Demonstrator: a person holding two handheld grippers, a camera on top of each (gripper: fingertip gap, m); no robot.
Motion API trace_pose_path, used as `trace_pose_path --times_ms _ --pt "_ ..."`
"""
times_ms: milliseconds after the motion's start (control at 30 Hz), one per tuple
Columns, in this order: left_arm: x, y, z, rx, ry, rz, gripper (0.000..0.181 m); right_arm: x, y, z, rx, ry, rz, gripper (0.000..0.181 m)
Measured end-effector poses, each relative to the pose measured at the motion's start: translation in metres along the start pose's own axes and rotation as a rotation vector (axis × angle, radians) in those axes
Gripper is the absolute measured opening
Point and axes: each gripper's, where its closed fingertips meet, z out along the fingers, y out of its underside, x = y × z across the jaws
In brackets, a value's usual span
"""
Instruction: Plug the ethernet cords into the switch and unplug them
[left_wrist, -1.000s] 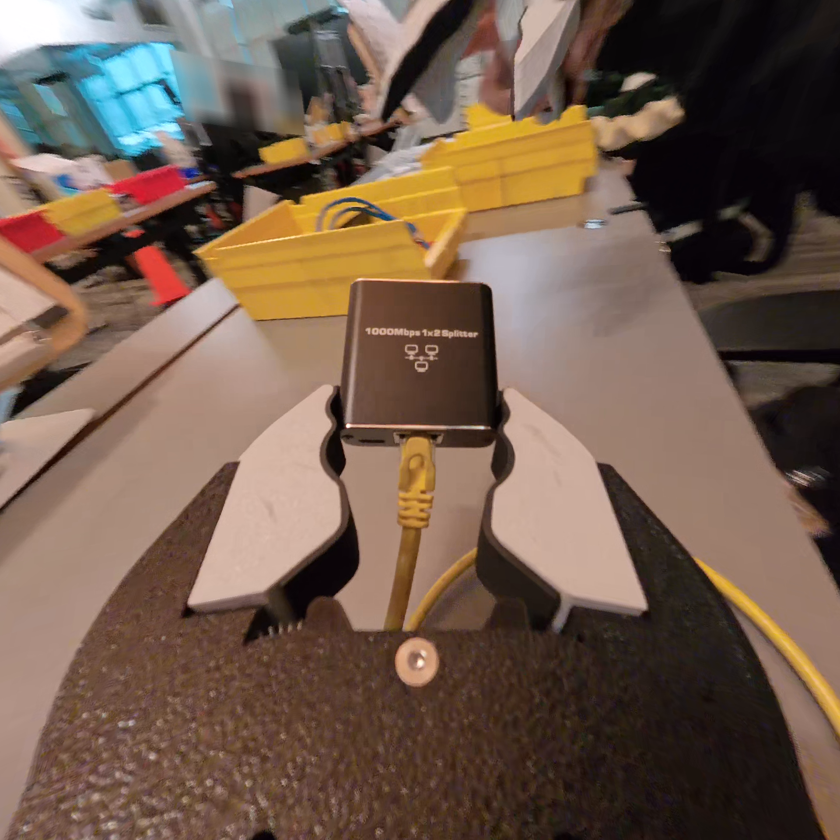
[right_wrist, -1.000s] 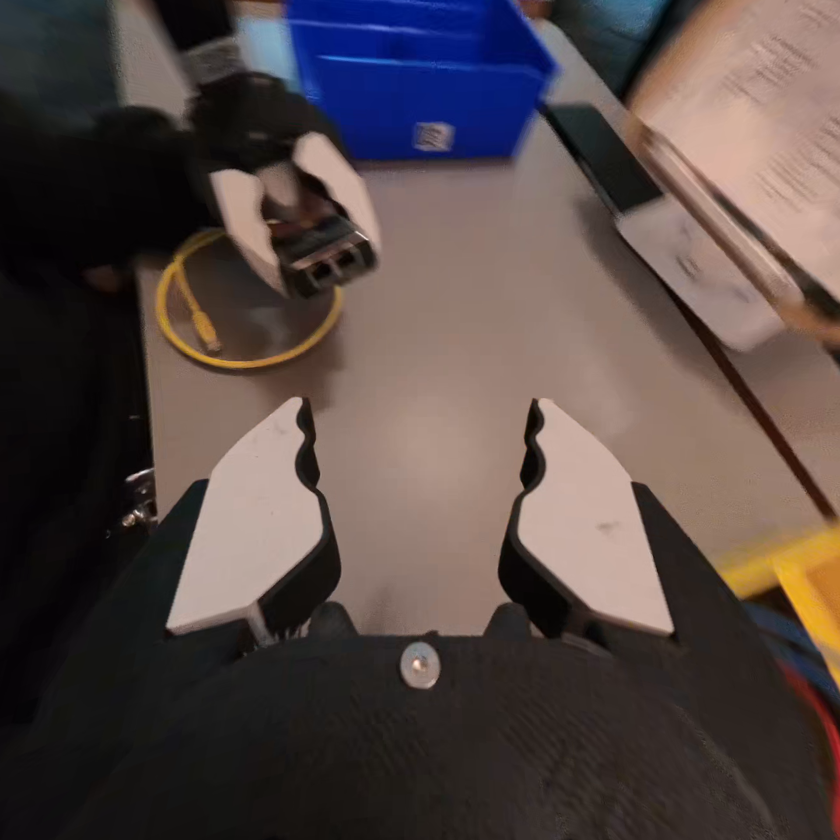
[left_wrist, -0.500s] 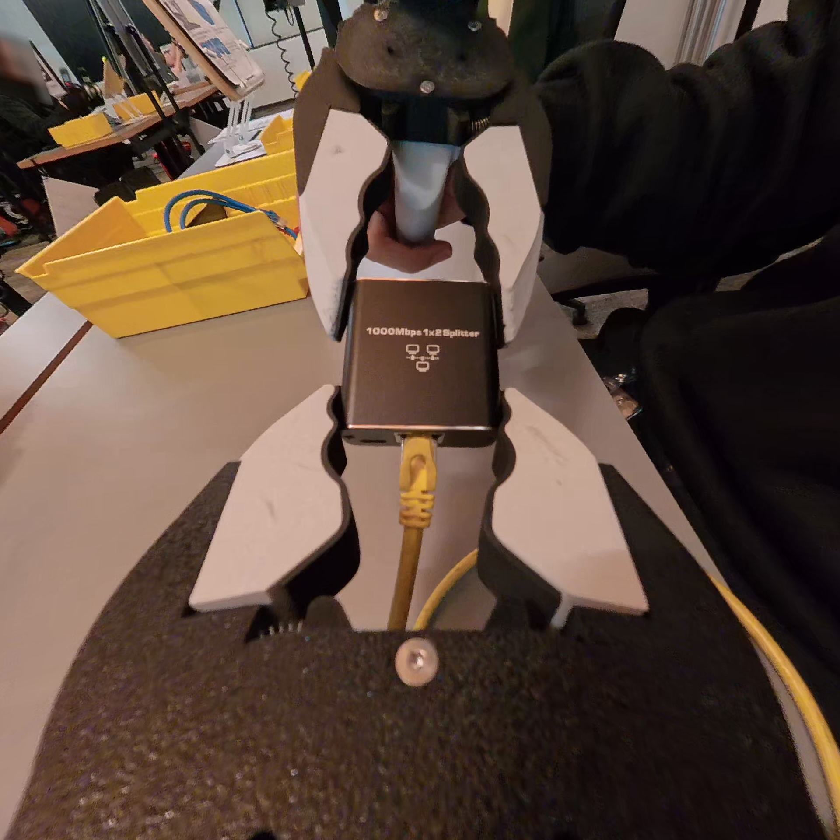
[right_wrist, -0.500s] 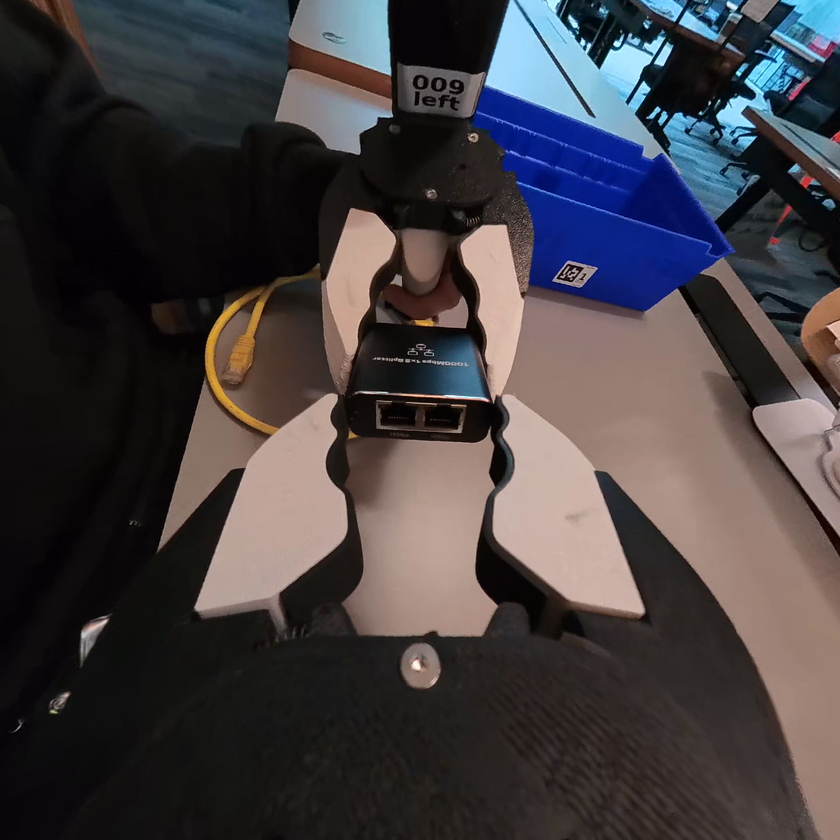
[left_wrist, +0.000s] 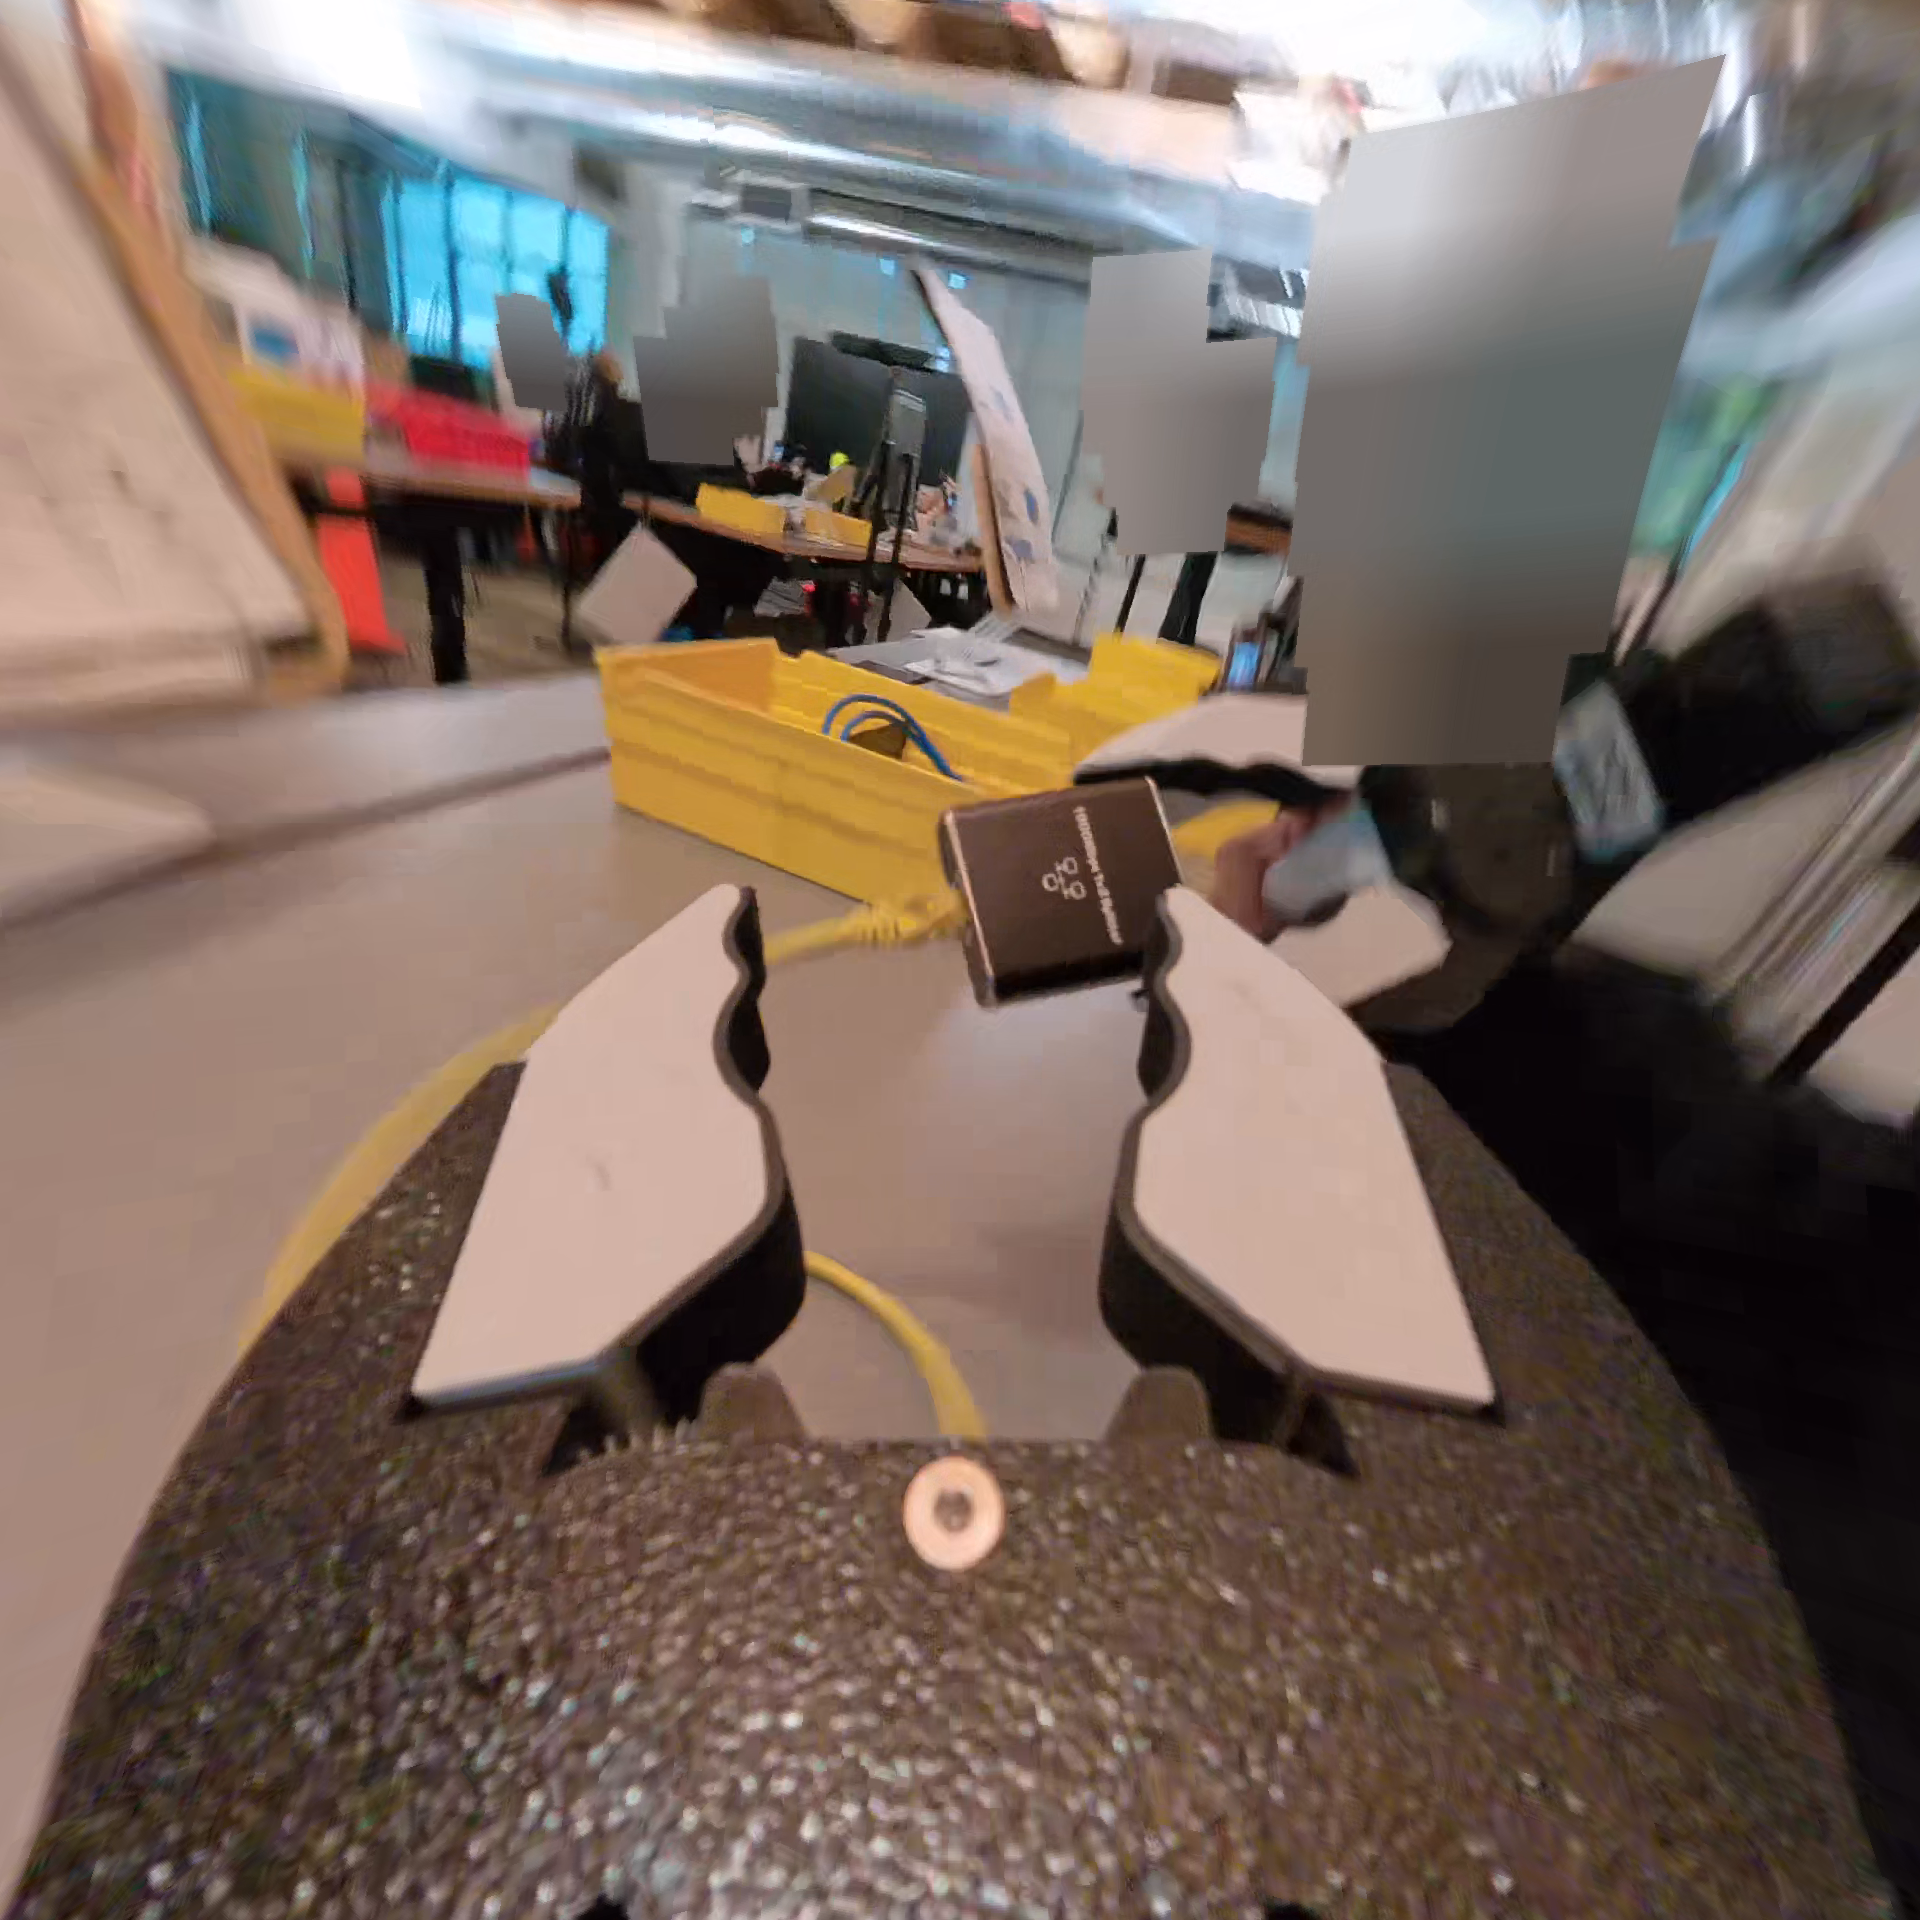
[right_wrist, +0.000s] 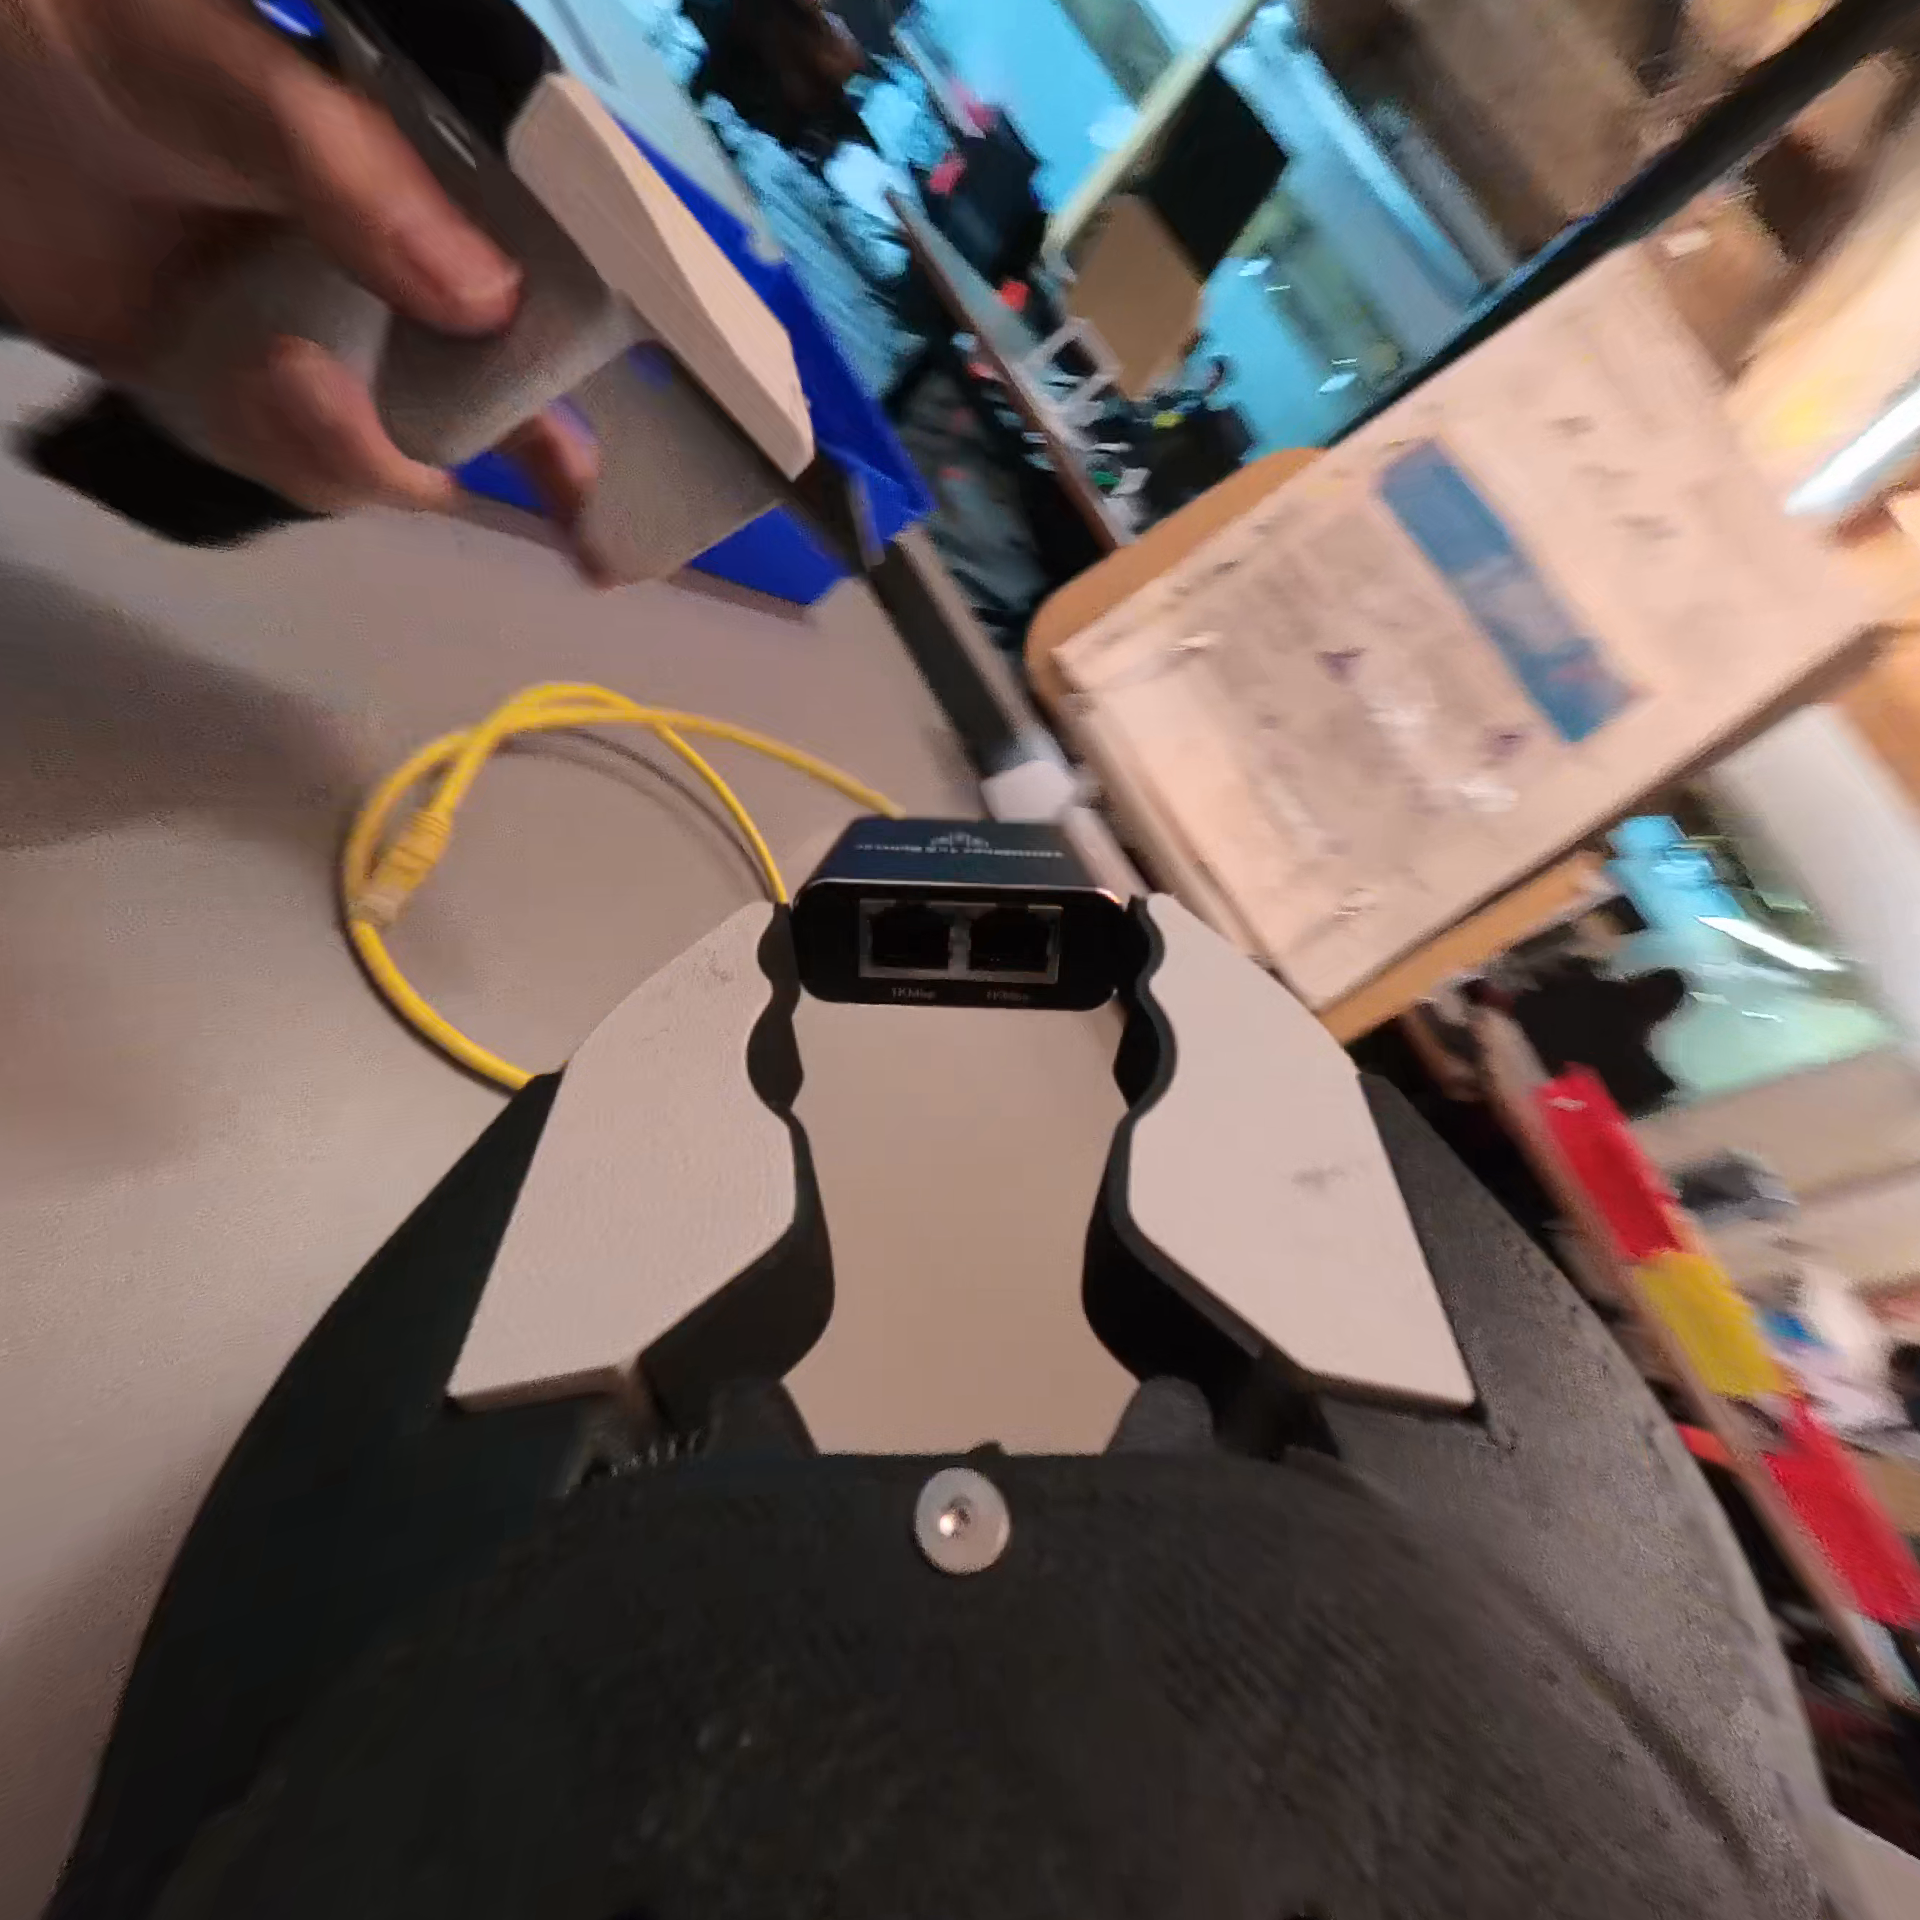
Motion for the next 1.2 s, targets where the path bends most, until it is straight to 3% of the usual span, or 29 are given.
trace_pose_path --times_ms 67,133,200,333,467,533,767,800,900,1000,1133,1200 --pt "-0.001 0.004 0.006 -0.001 0.047 -0.354 0.066 0.014 -0.007 -0.004 0.001 0.119 -0.032 0.059" --pt "0.018 0.015 0.018 -0.025 0.243 -0.615 0.057 0.021 -0.014 -0.007 0.024 0.209 -0.039 0.059" --pt "0.033 0.028 0.031 -0.053 0.401 -0.839 0.053 0.013 -0.019 -0.005 0.046 0.205 -0.05 0.058" --pt "0.053 0.03 0.049 0.056 0.675 -1.257 0.055 -0.003 -0.023 -0.007 0.075 0.21 -0.096 0.058" --pt "0.058 0.034 0.051 0.097 0.852 -1.405 0.04 0.001 -0.03 -0.021 0.141 0.232 -0.099 0.057" --pt "0.067 0.04 0.054 0.052 0.875 -1.415 0.041 -0.001 -0.035 -0.025 0.168 0.225 -0.156 0.057" --pt "0.072 0.026 0.06 0.173 0.941 -1.533 0.054 -0.015 -0.034 -0.021 0.137 0.216 -0.27 0.057" --pt "0.07 0.031 0.063 0.181 0.883 -1.492 0.044 -0.015 -0.031 -0.021 0.118 0.221 -0.276 0.057" --pt "0.063 0.032 0.064 0.215 0.734 -1.33 0.04 -0.014 -0.026 -0.023 0.117 0.221 -0.235 0.056" --pt "0.051 0.026 0.056 0.256 0.638 -1.146 0.026 -0.017 -0.026 -0.029 0.19 0.109 -0.135 0.057" --pt "0.05 0.057 0.056 -0.044 0.481 -0.782 0.024 -0.009 -0.022 -0.036 0.194 -0.066 0.042 0.089" --pt "0.043 0.074 0.052 -0.187 0.378 -0.584 0.024 -0.012 -0.01 -0.033 0.111 -0.132 -0.021 0.09"
